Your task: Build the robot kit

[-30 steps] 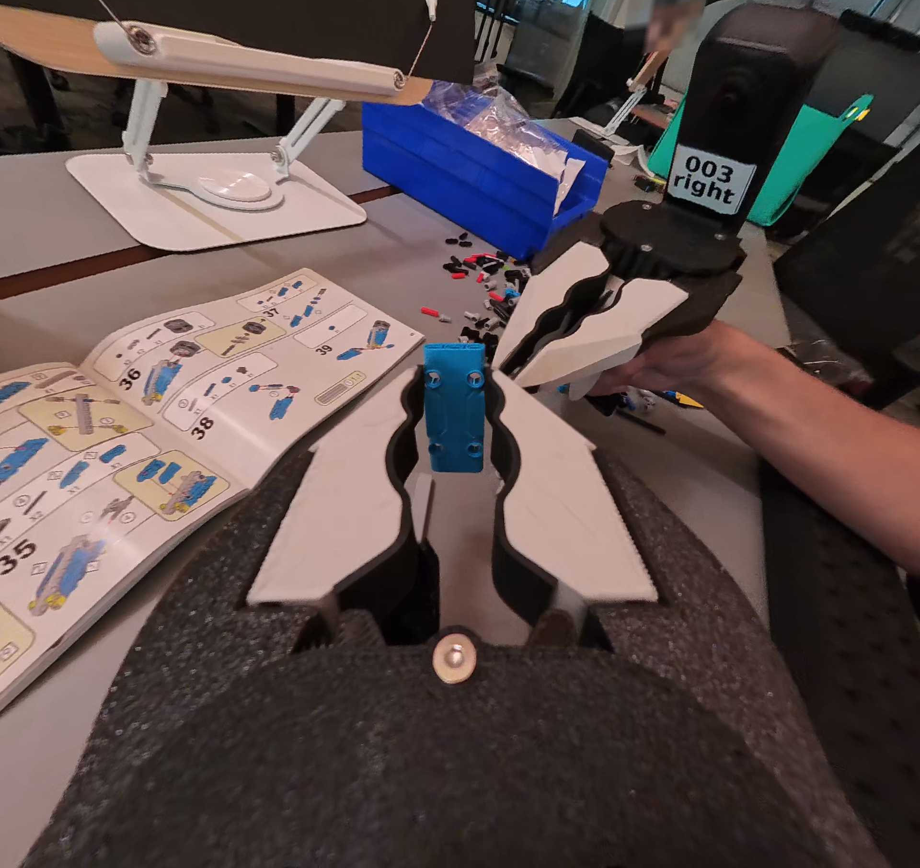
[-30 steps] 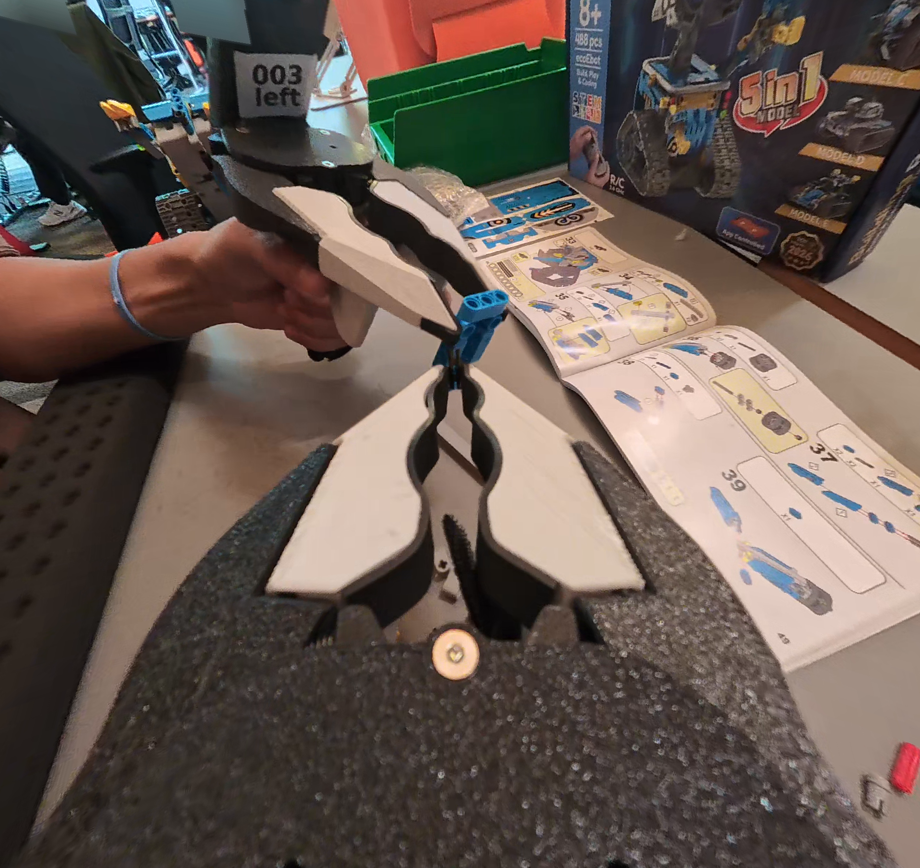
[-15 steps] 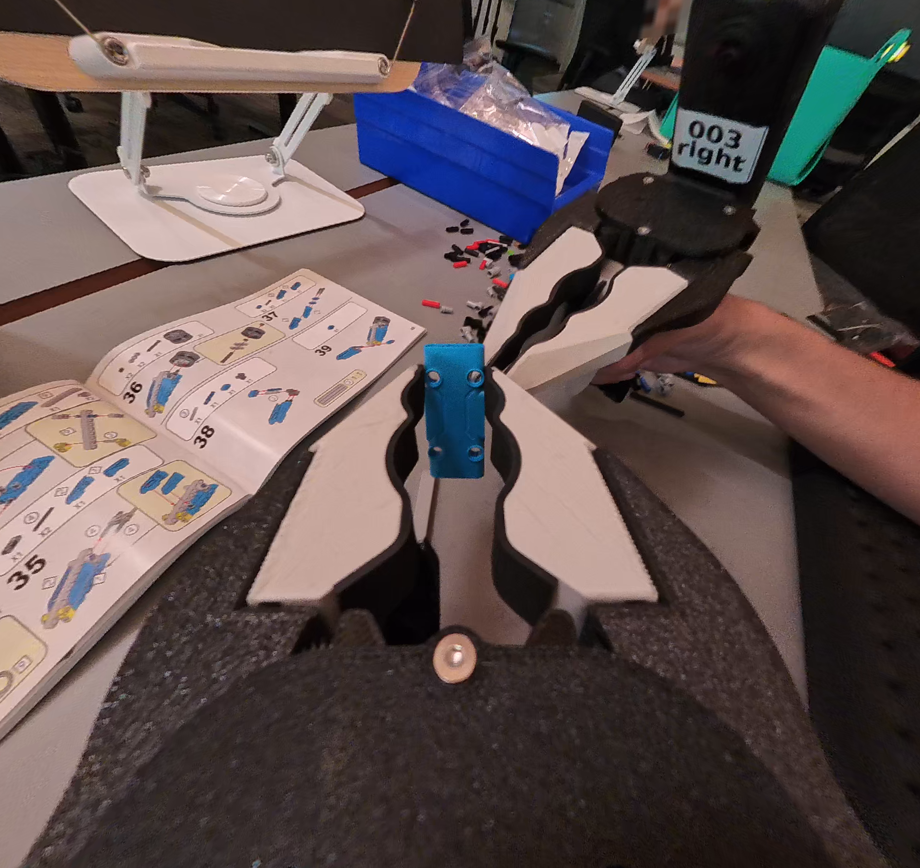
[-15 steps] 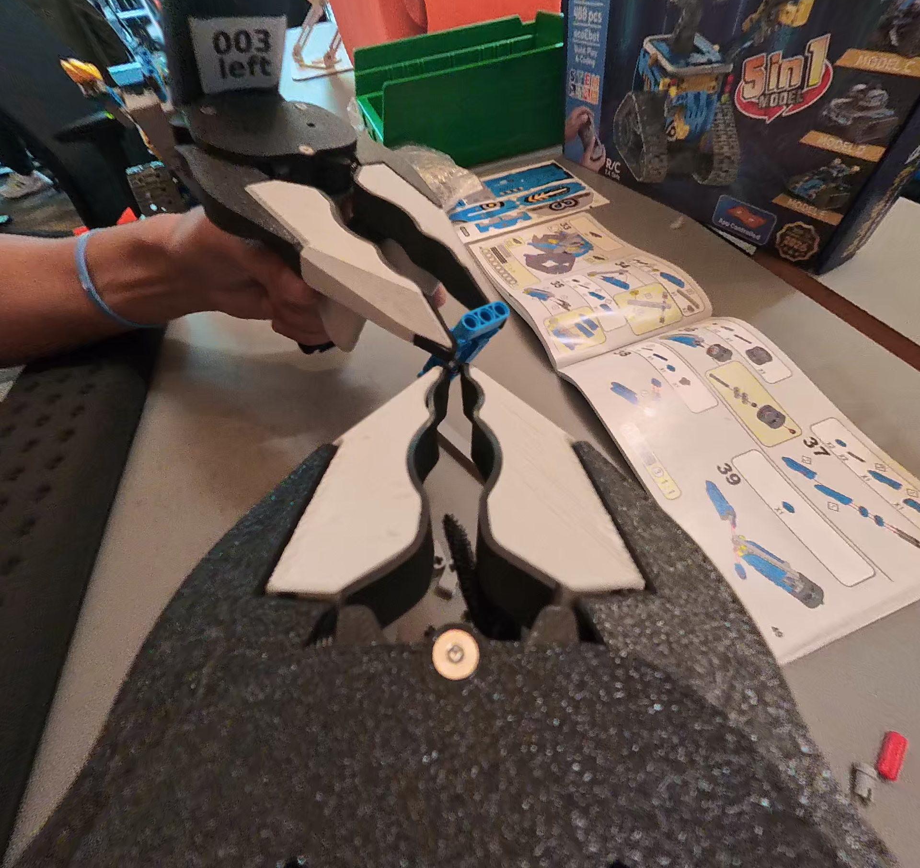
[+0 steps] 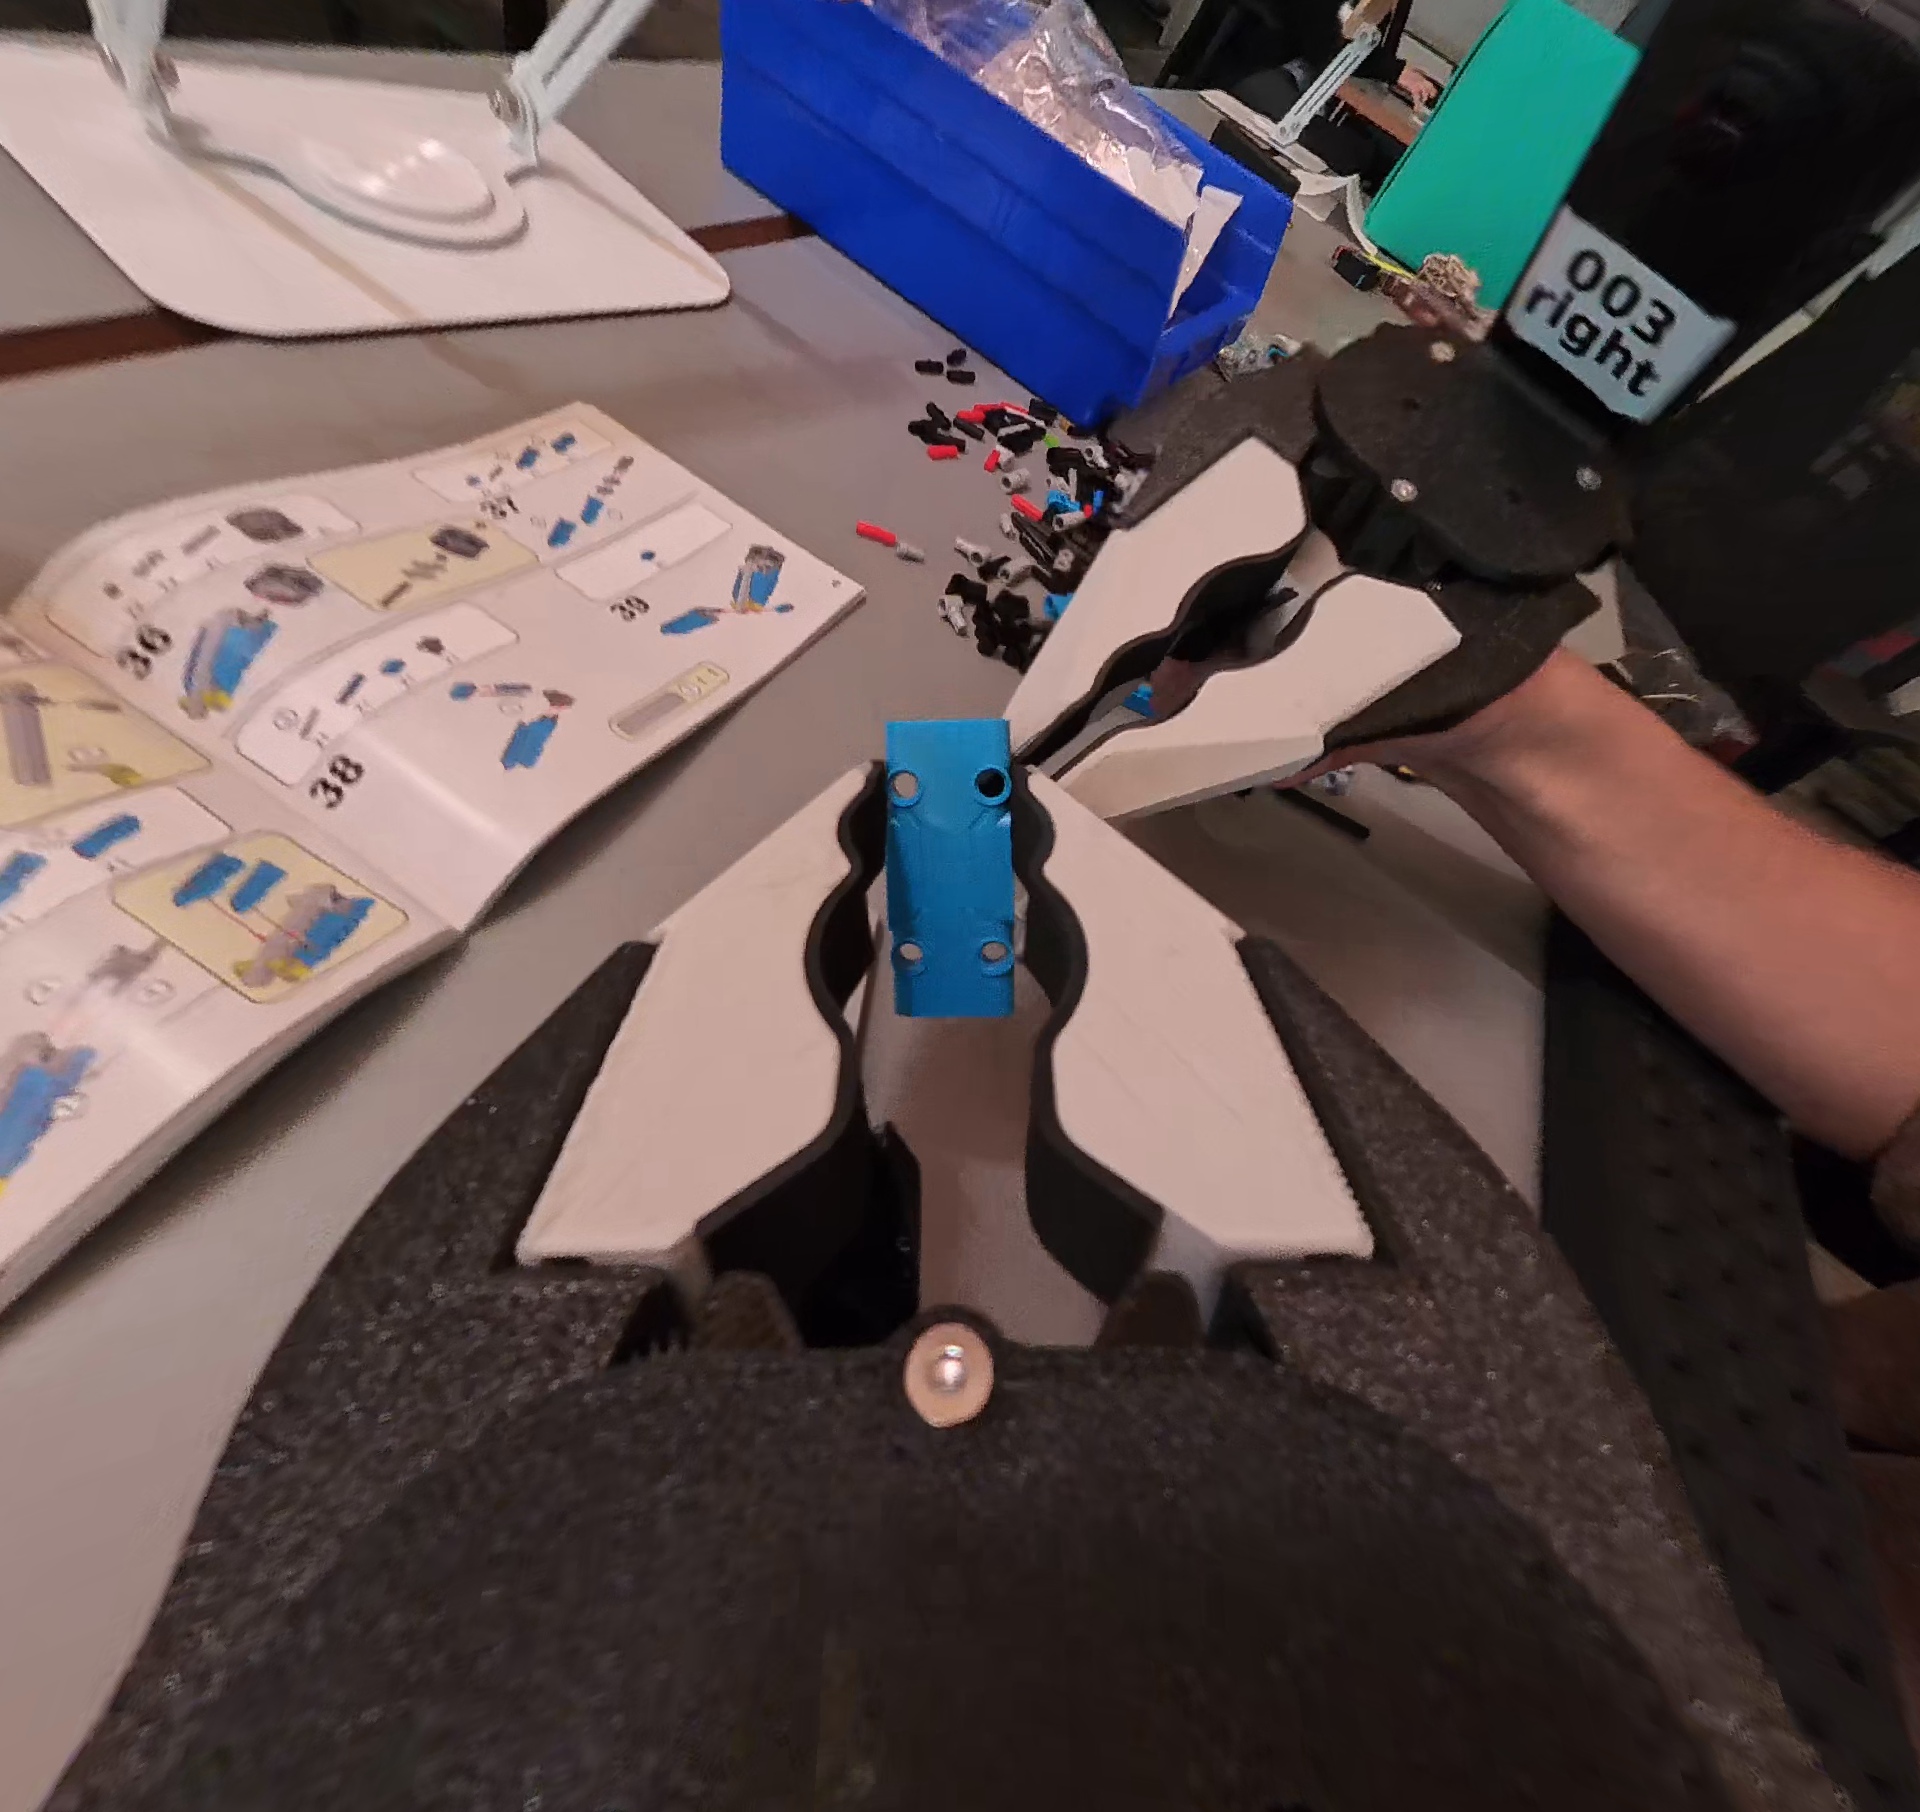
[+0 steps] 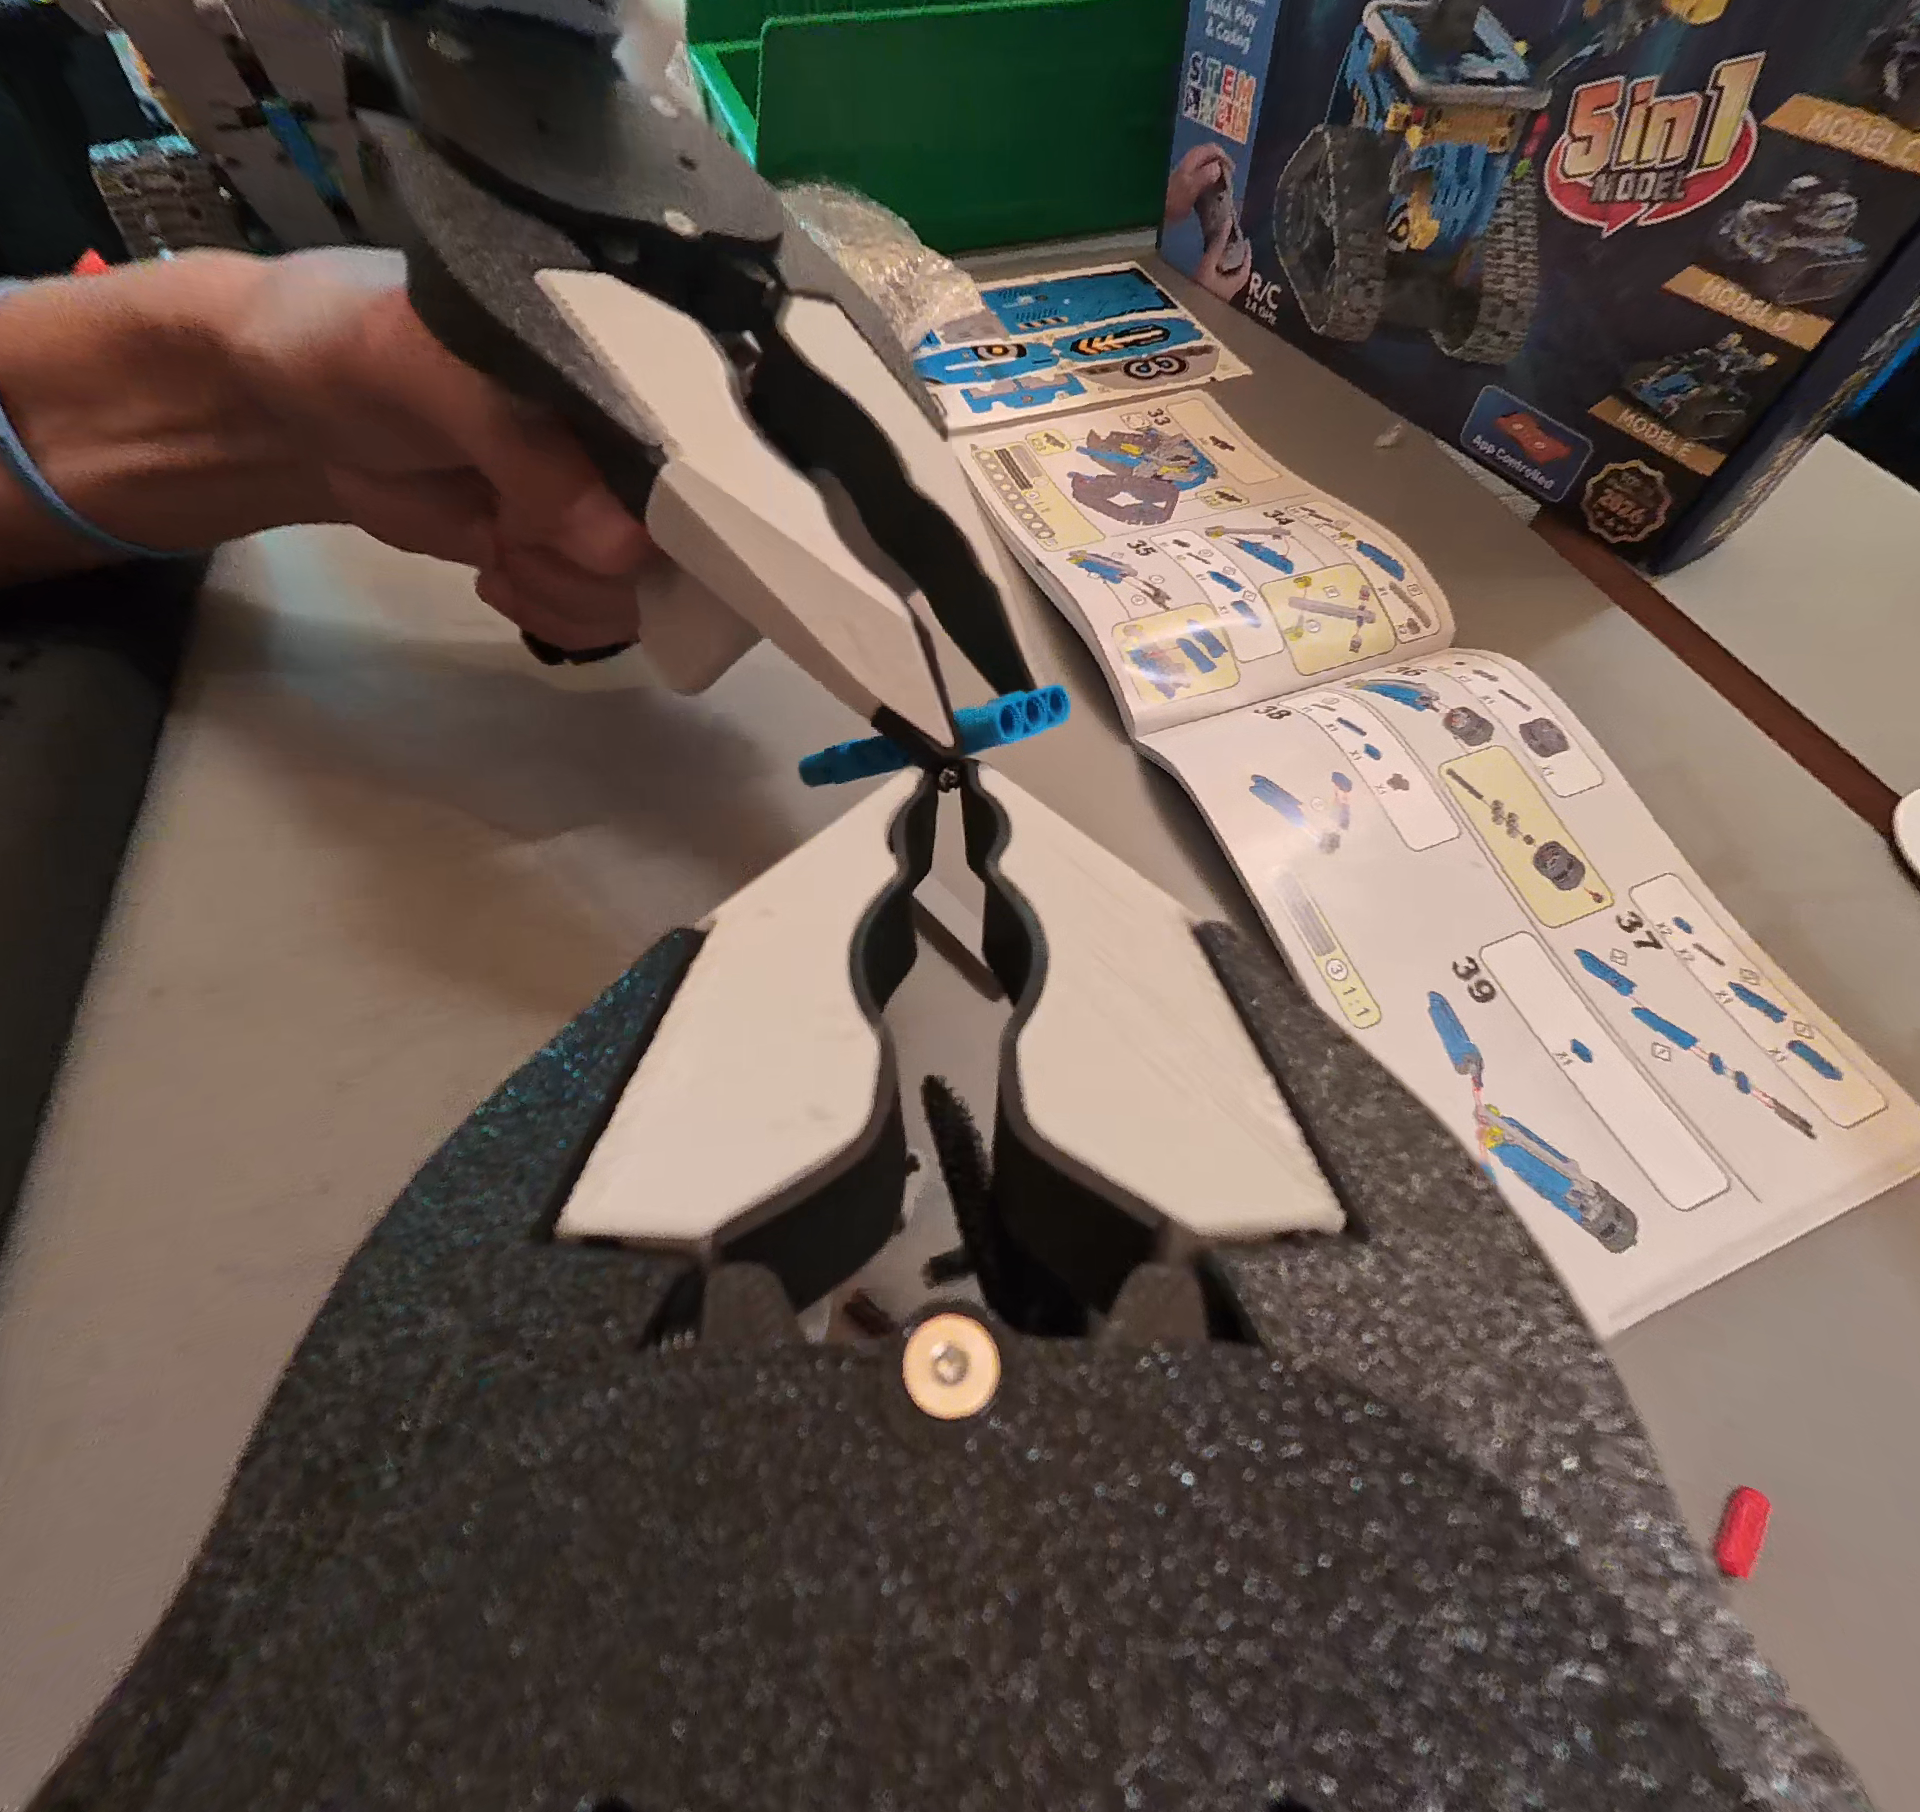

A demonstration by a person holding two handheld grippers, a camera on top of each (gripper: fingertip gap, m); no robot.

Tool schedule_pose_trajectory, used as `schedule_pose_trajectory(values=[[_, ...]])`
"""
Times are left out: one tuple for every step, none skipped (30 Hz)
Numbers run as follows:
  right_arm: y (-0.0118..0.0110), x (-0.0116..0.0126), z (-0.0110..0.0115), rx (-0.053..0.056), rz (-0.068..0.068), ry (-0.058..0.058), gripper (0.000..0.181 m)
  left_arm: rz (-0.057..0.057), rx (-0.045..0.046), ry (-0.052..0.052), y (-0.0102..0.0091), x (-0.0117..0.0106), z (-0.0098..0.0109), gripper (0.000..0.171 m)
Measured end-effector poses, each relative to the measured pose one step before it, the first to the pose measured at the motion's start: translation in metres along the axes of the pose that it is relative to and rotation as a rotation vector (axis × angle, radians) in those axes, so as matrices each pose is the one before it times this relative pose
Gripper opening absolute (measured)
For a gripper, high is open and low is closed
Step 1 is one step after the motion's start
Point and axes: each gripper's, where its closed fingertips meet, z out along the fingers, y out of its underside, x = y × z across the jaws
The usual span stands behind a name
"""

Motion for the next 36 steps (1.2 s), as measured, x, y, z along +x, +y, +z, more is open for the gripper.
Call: schedule_pose_trajectory(values=[[0.00142,-0.00033,0.00106,-0.0103,-0.027,0.0084,0.004,-0.0148,-0.00607,0.008,0.0013,-0.00066,-0.00007,0.023],[0.00036,-0.00003,0.00041,-0.0055,-0.0225,0.0074,0.004,-0.0042,0.00088,0.0038,-0.00005,-0.00028,-0.00023,0.023],[-0.00082,0.00038,-0.00026,0.0024,-0.0138,0.0071,0.004,0.0039,0.0061,0.0011,-0.00142,0.00026,-0.00064,0.023],[-0.00187,0.00019,-0.00076,0.0122,-0.0028,0.0002,0.004,0.0067,0.00634,0.0008,-0.00169,0.00044,-0.00105,0.023],[-0.00194,0.00018,-0.00133,0.0188,0.0027,-0.0049,0.004,0.0038,0.00672,-0.0044,-0.00182,-0.00127,-0.00166,0.023],[-0.00295,0.00115,-0.00203,0.0265,0.0056,-0.0024,0.004,-0.0014,0.01702,-0.0104,-0.00297,-0.00392,-0.00307,0.023],[-0.00347,0.00162,-0.00257,0.0267,0.0113,-0.0013,0.004,-0.0215,0.02949,0.0076,-0.00482,-0.00307,-0.00398,0.023],[-0.00382,0.001,-0.00288,0.0247,0.0122,-0.0048,0.004,-0.0475,0.03977,0.0375,-0.0068,0.00016,-0.00448,0.023],[-0.00576,-0.002,-0.00287,0.0356,0.0152,-0.0215,0.004,-0.057,0.04668,0.0543,-0.00812,0.003,-0.00451,0.023],[-0.00758,-0.00379,-0.00258,0.045,0.0187,-0.0302,0.004,-0.0532,0.04574,0.0576,-0.00783,0.00465,-0.00392,0.023],[-0.0081,-0.00317,-0.00198,0.0436,0.0136,-0.0196,0.004,-0.0453,0.0385,0.0613,-0.00619,0.00653,-0.00287,0.023],[-0.008,-0.00233,-0.00124,0.039,0.0035,-0.0085,0.004,-0.0388,0.03139,0.0623,-0.00494,0.00751,-0.0018,0.023],[-0.00877,-0.00376,-0.00099,0.0429,0.0001,-0.0142,0.004,-0.0372,0.03085,0.0616,-0.00439,0.00791,-0.00111,0.023],[-0.00964,-0.00351,-0.00065,0.0472,0.0003,-0.0111,0.004,-0.0393,0.02888,0.0679,-0.004,0.00879,-0.00055,0.023],[-0.00939,-0.00246,-0.00019,0.0433,0.0021,-0.001,0.004,-0.0375,0.0242,0.0681,-0.00294,0.00893,-0.00012,0.023],[-0.00802,-0.00124,0.00038,0.032,0.0019,0.0099,0.004,-0.0304,0.02376,0.0555,-0.00259,0.00735,0.00032,0.023],[-0.00705,-0.00109,0.00072,0.025,-0.0089,0.0156,0.004,-0.0221,0.01844,0.0457,-0.00143,0.00587,0.00097,0.023],[-0.00618,-0.00161,0.00111,0.0222,-0.0177,0.016,0.004,-0.0187,0.01058,0.043,-0.00015,0.00552,0.00138,0.023],[-0.00357,-0.00302,0.00161,0.0086,-0.0129,0.0043,0.004,-0.0151,0.00777,0.04,0.00051,0.00511,0.00151,0.023],[-0.00194,-0.00121,0.0015,0.0013,-0.0077,0.0107,0.004,-0.012,0.00732,0.0335,0.00062,0.00414,0.00139,0.022],[-0.00267,-0.00163,0.0007,0.01,-0.0078,0.0052,0.004,-0.0127,0.00341,0.0238,0.00083,0.00262,0.00135,0.022],[-0.00343,-0.00037,-0.0003,0.0147,-0.0038,0.0085,0.004,-0.0089,-0.00228,0.0135,0.00145,0.00109,0.00107,0.022],[-0.00404,-0.00001,-0.0011,0.0185,0.0043,0.0028,0.004,-0.0058,-0.00533,0.0056,0.00146,0.00001,0.00079,0.022],[-0.00364,0.00061,-0.00135,0.0155,0.0072,0.0029,0.004,-0.0057,-0.00359,0.0049,0.00114,-0.00009,0.00058,0.023],[-0.00228,0.00002,-0.00111,0.009,0.0032,-0.0022,0.003,-0.0055,0.00079,0.0018,0.00052,-0.00051,0.0004,0.023],[-0.00007,-0.0014,-0.00033,-0.0046,0.0002,-0.01,0.004,-0.0049,0.00361,0.0004,-0.00005,-0.00067,0.00023,0.023],[0.00142,-0.00001,0.00038,-0.0127,-0.0088,0.0038,0.004,-0.0053,0.00015,-0.0008,0.00054,-0.00097,0.00039,0.023],[0.00127,-0.0004,0.00074,-0.0098,-0.0153,0.0049,0.004,-0.0045,-0.00188,-0.0009,0.00077,-0.00091,0.00042,0.023],[0.00181,-0.00137,0.00128,-0.0138,-0.0056,-0.0027,0.003,-0.0036,-0.00479,-0.0001,0.00134,-0.00075,0.00071,0.023],[0.00182,0.00017,0.00119,-0.0114,-0.0063,0.0068,0.003,-0.0034,-0.0034,0.0046,0.00127,0.00025,0.00063,0.023],[-0.00084,0.0004,0.00024,0.0058,-0.0018,0.0049,0.004,-0.0081,0.00404,0.0036,-0.00031,0.00002,0.00002,0.023],[0.00085,0.00003,0.00012,-0.0084,0.0017,-0.0009,0.003,-0.0065,0.00222,0.0007,-0.00011,-0.00027,-0.0003,0.023],[0.00278,0.00012,-0.00007,-0.0202,-0.0133,0.0004,0.004,-0.002,-0.00063,0.0003,0.00007,-0.00009,-0.00031,0.022],[0.00136,-0.00049,-0.00004,-0.0097,-0.0146,0.0017,0.004,0.0049,-0.00509,-0.0021,0.00074,-0.00009,-0.00008,0.023],[-0.00031,-0.00103,0.00025,-0.0001,0.0013,-0.0035,0.003,0.0034,-0.00393,0.0024,0.00046,0.00079,0.00009,0.023],[-0.00097,-0.0009,0.0001,0.004,0.0037,-0.0047,0.003,0.0032,-0.00563,0.0012,0.00042,0.00091,0.00007,0.023]])
